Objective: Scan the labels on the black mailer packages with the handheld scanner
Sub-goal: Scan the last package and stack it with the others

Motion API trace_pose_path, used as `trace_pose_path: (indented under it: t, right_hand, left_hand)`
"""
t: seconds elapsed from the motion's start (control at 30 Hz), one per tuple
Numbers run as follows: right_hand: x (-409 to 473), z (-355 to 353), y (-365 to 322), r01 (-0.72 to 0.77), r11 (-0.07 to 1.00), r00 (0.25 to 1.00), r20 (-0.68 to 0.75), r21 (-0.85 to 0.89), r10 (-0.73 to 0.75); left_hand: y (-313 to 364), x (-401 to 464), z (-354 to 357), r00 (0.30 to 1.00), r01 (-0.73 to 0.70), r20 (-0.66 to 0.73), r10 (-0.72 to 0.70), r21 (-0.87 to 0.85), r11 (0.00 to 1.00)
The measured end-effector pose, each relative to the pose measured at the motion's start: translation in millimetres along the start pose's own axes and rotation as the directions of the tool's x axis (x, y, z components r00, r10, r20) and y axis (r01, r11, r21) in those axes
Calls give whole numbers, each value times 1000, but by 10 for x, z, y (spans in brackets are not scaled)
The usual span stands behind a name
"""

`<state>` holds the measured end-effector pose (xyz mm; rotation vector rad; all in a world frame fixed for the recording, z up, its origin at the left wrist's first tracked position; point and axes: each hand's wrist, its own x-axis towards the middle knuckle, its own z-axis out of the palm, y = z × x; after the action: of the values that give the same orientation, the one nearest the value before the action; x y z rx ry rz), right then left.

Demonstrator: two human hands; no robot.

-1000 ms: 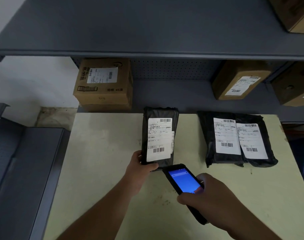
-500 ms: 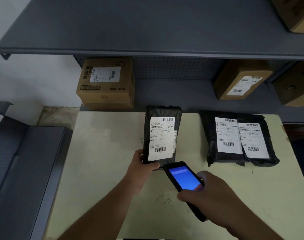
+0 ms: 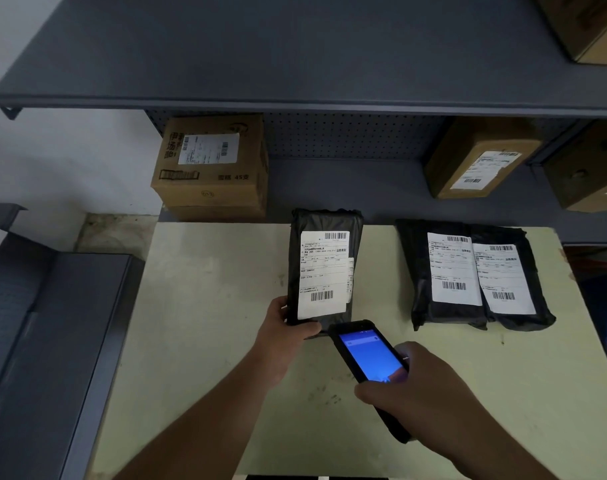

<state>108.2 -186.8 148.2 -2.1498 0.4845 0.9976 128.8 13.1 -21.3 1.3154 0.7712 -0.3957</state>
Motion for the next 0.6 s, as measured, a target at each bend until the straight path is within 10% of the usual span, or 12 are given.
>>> trace_pose_path:
  t: [0.6]
  right_hand:
    - [-39, -353, 308, -6, 997, 999, -40, 81, 10]
  left_hand:
    - [112, -76, 573, 999, 8, 47, -4, -93, 996]
